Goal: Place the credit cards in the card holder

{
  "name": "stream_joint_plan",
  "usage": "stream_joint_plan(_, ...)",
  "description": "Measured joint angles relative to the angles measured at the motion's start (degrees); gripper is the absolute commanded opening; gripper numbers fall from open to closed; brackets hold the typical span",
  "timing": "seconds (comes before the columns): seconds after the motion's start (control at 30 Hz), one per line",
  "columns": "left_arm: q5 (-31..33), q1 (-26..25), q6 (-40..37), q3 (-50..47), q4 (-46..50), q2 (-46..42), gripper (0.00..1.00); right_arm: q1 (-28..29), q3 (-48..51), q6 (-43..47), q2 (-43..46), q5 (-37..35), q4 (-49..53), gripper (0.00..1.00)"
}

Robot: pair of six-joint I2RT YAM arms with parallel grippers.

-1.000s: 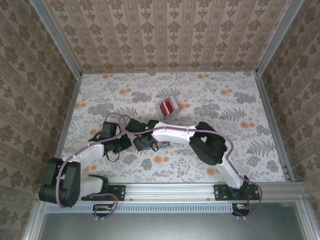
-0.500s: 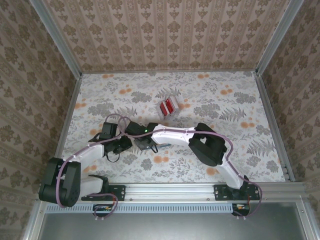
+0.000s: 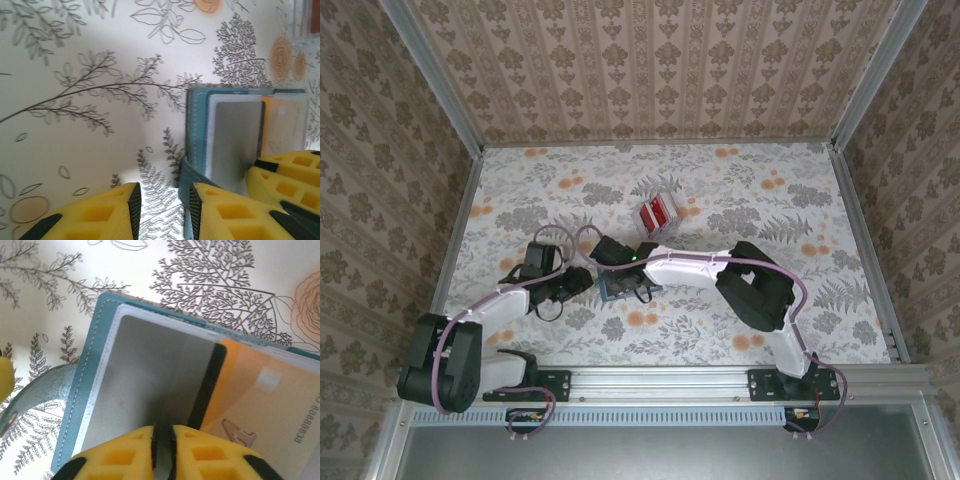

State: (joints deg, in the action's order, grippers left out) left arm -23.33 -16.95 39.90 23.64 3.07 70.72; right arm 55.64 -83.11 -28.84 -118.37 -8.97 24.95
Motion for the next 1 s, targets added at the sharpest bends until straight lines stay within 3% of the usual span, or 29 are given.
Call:
stream_joint_plan(0.1, -0.3, -0.7, 0.4, 0.0, -0.4, 0.7, 0.33, -1.1, 1.2, -0.2, 0.3, 2.3, -1.6, 0.15)
stream_joint_plan(0.27, -0.2, -1.0, 0.9, 0.0, -0.7, 0.8, 0.34, -1.3, 2.6, -1.2, 2.1, 3.7, -2.5, 0.27)
stream_joint_plan(0.57, -0.2, -1.1, 1.1, 0.0, -1.0, 0.8, 0.34, -0.8, 2.4, -1.3, 3.0, 1.8, -0.3, 0.31)
stream_joint_plan(1.0, -0.2, -1.1, 1.1, 0.0, -1.0, 1.2, 0.34, 1.7, -5.6, 0.2, -3.4, -1.3, 4.2, 0.35)
